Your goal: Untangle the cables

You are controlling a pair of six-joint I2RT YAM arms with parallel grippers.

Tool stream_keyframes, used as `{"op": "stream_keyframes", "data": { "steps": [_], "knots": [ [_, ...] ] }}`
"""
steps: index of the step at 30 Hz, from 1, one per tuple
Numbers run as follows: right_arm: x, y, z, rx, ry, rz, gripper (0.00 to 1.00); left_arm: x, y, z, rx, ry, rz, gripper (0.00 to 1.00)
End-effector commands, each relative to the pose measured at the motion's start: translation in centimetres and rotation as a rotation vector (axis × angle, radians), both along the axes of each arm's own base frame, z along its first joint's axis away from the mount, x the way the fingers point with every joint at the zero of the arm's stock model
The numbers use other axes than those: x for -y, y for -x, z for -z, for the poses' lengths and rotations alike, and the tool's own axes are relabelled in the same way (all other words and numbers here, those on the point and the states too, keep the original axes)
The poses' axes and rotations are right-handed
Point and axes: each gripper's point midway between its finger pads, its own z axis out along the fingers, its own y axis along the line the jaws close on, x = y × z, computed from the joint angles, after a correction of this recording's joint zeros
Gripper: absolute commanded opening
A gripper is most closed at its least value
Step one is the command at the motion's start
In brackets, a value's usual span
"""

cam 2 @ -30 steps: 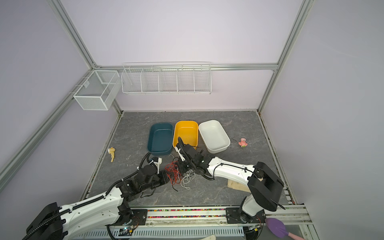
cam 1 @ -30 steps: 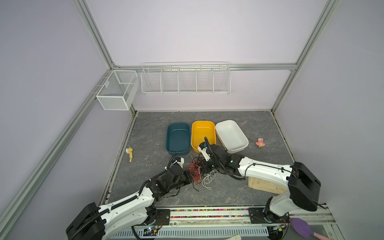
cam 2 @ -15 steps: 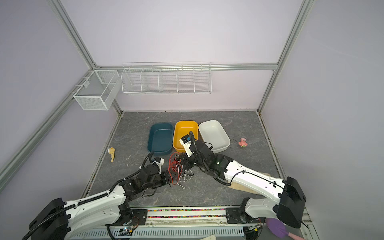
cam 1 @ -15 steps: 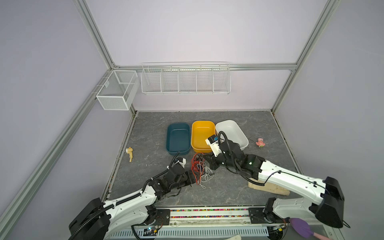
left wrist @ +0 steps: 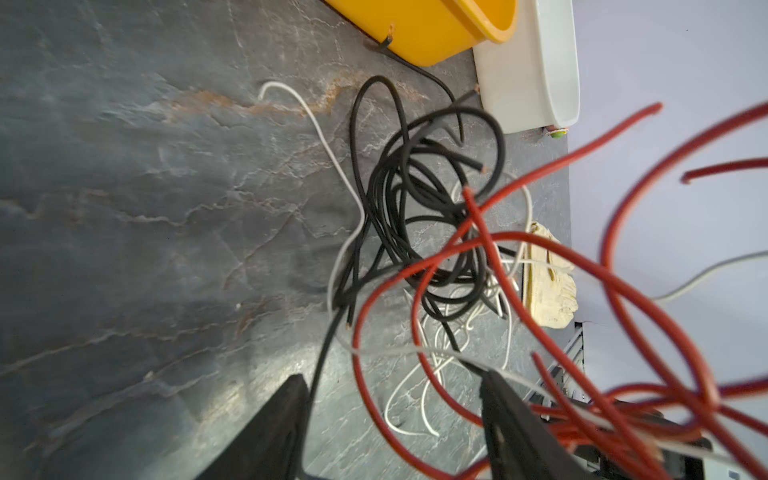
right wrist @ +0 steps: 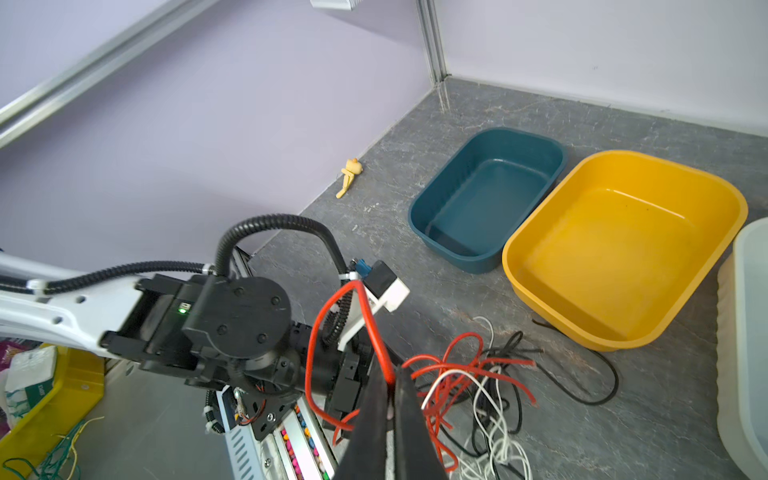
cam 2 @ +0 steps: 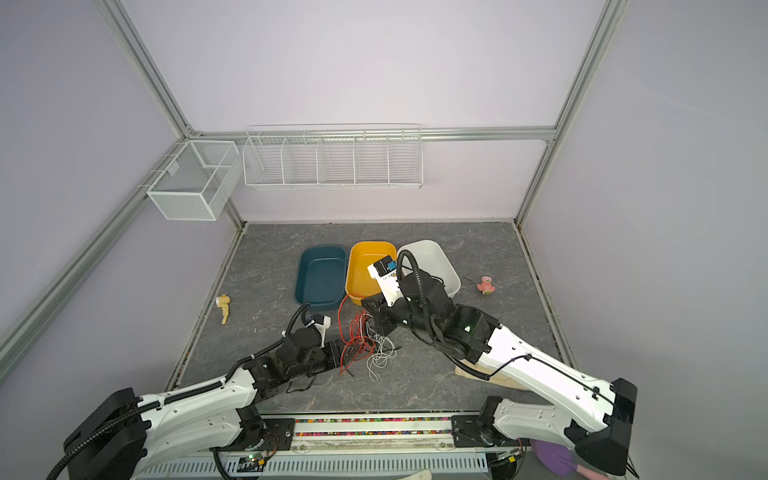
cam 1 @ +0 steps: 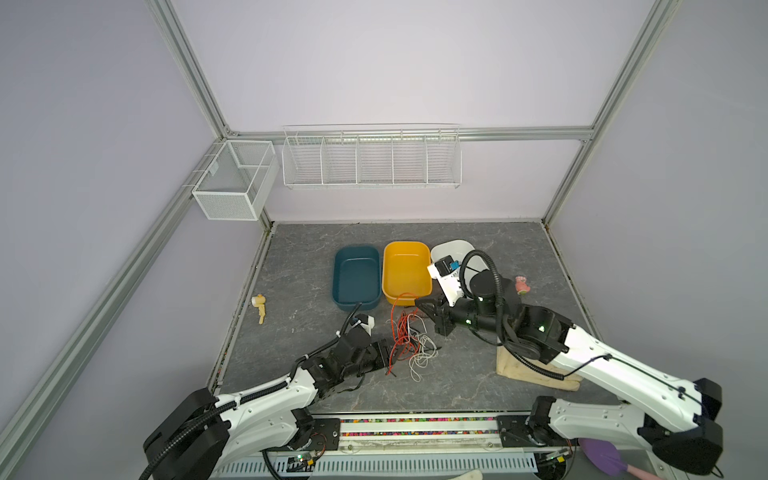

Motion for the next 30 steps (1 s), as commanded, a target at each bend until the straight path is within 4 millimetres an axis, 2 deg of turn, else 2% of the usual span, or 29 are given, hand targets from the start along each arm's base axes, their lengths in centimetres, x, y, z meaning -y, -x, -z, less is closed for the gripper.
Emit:
{"op": "stream_keyframes", "data": {
  "steps": [1, 6, 10, 13, 18, 20, 30],
  "knots": [
    [0.2, 1.1, -2.0, 0.027, -0.028, -0.04, 0.06, 0.7, -0.3, -0.7, 0.009, 0.036, -0.004, 0.65],
    [1.3, 1.1, -4.3, 0.07, -0.043, -0.019, 0.06, 0.9, -0.3, -0.5, 0.004, 0.036, 0.001, 0.6],
    [2.2, 1.0, -5.4, 0.105, -0.031, 0.004, 0.06, 0.8, -0.3, -0.6, 0.008, 0.035, 0.002, 0.59],
    [3.2, 0.4, -5.0, 0.123, 0.004, 0.055, 0.06, 0.5, -0.3, -1.2, 0.027, 0.022, 0.007, 0.62],
    [4.9, -0.3, -4.4, 0.143, 0.039, 0.116, 0.06, -1.0, -0.1, -2.3, 0.072, -0.009, -0.011, 0.81],
    [5.0, -0.4, -3.9, 0.13, 0.051, 0.121, 0.06, -1.1, 0.1, -3.1, 0.1, 0.016, -0.007, 0.85],
    [5.4, -1.4, -2.1, 0.077, 0.078, 0.15, 0.06, -0.9, 2.2, -7.4, 0.26, 0.178, 0.121, 0.87]
  ]
}}
